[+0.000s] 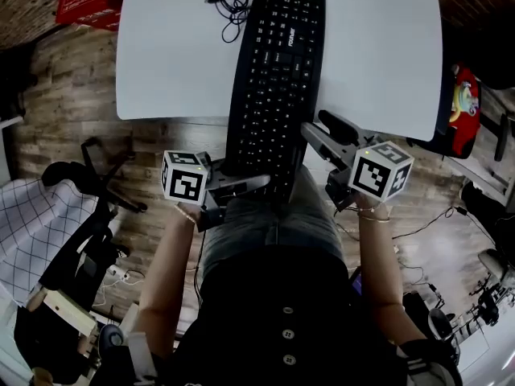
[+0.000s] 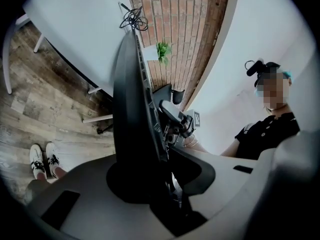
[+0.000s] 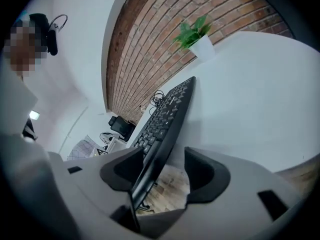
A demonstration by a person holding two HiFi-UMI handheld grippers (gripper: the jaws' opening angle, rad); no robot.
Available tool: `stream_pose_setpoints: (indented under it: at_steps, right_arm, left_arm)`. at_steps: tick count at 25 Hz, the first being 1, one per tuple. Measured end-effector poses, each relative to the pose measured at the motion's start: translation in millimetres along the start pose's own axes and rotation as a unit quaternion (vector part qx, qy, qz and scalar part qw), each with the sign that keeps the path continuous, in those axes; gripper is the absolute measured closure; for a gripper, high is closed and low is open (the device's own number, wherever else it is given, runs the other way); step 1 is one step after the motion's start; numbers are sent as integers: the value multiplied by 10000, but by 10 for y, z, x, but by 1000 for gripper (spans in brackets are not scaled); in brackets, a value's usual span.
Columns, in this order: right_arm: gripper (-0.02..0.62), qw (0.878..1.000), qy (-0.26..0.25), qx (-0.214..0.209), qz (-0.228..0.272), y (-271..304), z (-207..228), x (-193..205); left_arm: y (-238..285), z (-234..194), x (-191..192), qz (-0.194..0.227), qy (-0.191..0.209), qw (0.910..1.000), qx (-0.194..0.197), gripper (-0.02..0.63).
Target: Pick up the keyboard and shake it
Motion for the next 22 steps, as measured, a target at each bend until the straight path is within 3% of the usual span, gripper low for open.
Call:
stream_pose_setpoints:
  at_steps: [9,19,20,21,22]
  right_arm:
    - [346,9882,1080,-1087,32,284,67,32]
    - [347,9709,1548,-1824,-95,682,18,-124]
    - [357,9713,1536,-1814,-86,705,2,-138]
    - [433,9725,1513,-1767,-73,719,-10,-146]
    - [439,9739,1501,-1703,-66,728,-14,-147]
  left_arm:
    - [-7,53,33,54,-140,9996,243,480]
    - [-38,121,62,-279,-101,9983,496,471]
    - [-40,125,71,-326,-49,9982,493,468]
    - [-43,125,81,-363,6,9982,474,465]
    - [-46,120,88,-391,53,9982,443,458]
Point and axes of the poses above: the fingertips, and each gripper's own axes: y forward along the fingers, z to its right, x out of its underside, the point moved 7 cm from there along -y, backward along the fingers, and after that the axes turned 7 degrees about y, right-handed, at the moved point
